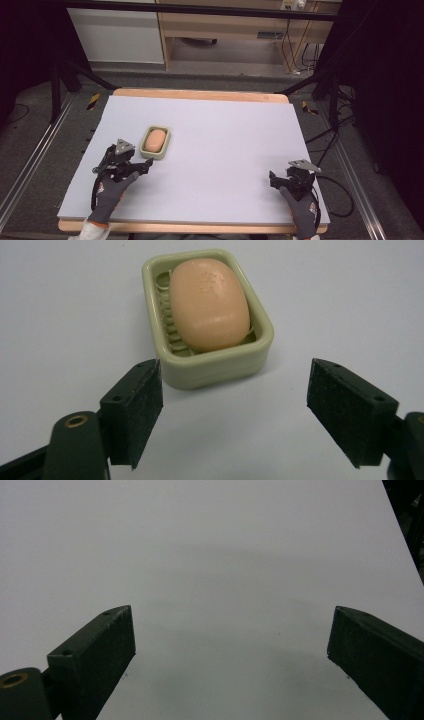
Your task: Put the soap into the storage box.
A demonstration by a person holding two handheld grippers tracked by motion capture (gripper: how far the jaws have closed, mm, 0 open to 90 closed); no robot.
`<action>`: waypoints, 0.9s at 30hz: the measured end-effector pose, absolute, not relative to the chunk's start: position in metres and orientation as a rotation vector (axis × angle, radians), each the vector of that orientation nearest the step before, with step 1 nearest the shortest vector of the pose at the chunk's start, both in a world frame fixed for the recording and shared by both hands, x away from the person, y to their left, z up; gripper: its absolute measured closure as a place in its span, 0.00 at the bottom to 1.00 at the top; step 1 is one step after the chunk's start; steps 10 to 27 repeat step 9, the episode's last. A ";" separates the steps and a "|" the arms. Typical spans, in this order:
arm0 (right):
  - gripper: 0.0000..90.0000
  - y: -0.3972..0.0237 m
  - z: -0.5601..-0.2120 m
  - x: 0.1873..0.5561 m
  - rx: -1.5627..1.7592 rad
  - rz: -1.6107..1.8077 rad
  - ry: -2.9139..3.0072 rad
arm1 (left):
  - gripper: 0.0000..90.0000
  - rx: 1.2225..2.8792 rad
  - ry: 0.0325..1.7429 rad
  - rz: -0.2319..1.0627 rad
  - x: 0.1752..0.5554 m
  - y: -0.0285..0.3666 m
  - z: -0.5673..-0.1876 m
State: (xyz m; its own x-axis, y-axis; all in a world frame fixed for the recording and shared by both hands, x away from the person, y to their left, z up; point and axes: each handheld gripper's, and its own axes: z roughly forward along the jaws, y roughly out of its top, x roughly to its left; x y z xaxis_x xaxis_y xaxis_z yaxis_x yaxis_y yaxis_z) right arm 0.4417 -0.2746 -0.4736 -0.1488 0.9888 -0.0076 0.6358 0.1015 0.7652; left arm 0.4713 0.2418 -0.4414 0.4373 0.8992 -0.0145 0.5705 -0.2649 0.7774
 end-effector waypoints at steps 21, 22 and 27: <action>0.06 -0.280 -0.474 0.441 1.601 0.852 1.838 | 0.23 1.943 1.265 0.571 0.460 0.258 -0.447; 0.06 -0.280 -0.474 0.441 1.601 0.852 1.838 | 0.23 1.943 1.265 0.571 0.460 0.258 -0.447; 0.06 -0.280 -0.474 0.441 1.601 0.852 1.838 | 0.23 1.943 1.265 0.571 0.460 0.258 -0.447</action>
